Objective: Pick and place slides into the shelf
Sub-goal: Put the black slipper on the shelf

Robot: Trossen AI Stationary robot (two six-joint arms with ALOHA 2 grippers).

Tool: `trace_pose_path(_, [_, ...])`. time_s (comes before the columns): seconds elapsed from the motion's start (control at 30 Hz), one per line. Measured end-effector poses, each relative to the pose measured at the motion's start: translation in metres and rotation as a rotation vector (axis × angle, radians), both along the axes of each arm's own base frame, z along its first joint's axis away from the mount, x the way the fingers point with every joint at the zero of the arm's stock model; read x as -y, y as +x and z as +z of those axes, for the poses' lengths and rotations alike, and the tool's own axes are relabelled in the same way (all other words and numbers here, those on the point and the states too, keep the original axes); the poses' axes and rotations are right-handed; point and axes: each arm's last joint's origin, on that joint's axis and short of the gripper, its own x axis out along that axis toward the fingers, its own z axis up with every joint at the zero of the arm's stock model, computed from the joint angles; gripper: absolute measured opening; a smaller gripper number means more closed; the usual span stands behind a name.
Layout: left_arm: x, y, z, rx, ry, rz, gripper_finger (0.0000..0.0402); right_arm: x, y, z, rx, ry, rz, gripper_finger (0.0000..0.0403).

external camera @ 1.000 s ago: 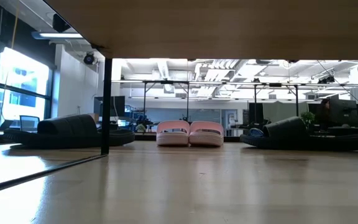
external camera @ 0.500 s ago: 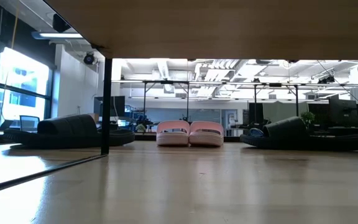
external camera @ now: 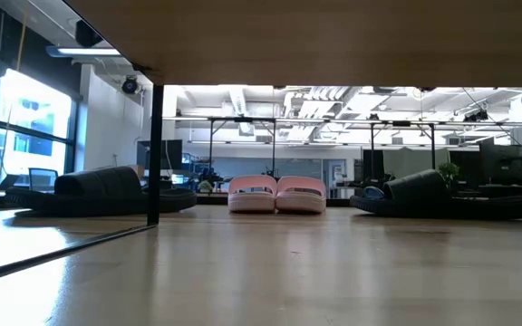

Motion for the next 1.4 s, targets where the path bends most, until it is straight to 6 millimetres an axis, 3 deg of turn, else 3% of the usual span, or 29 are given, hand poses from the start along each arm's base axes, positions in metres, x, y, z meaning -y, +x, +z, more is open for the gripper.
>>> trace_pose_path(0.33, [0.001,-0.001,-0.002,-0.027,-0.01,-0.004,0.0001,0.006,0.003,-0.003,-0.082,0.038,0.045,0.0098])
trace_pose_path(1.0, [0.001,-0.001,-0.003,-0.03,-0.012,-0.004,0.0001,0.012,-0.001,-0.009,-0.269,0.131,0.13,0.0099])
trace_pose_path(1.2, [0.001,-0.001,-0.003,-0.03,-0.012,-0.004,0.0001,0.011,-0.011,0.004,-0.253,0.1,0.173,0.0099])
trace_pose_path(1.4, [0.001,-0.001,-0.003,-0.03,-0.012,-0.004,0.0001,0.015,-0.025,0.033,-0.276,-0.024,0.326,0.0099])
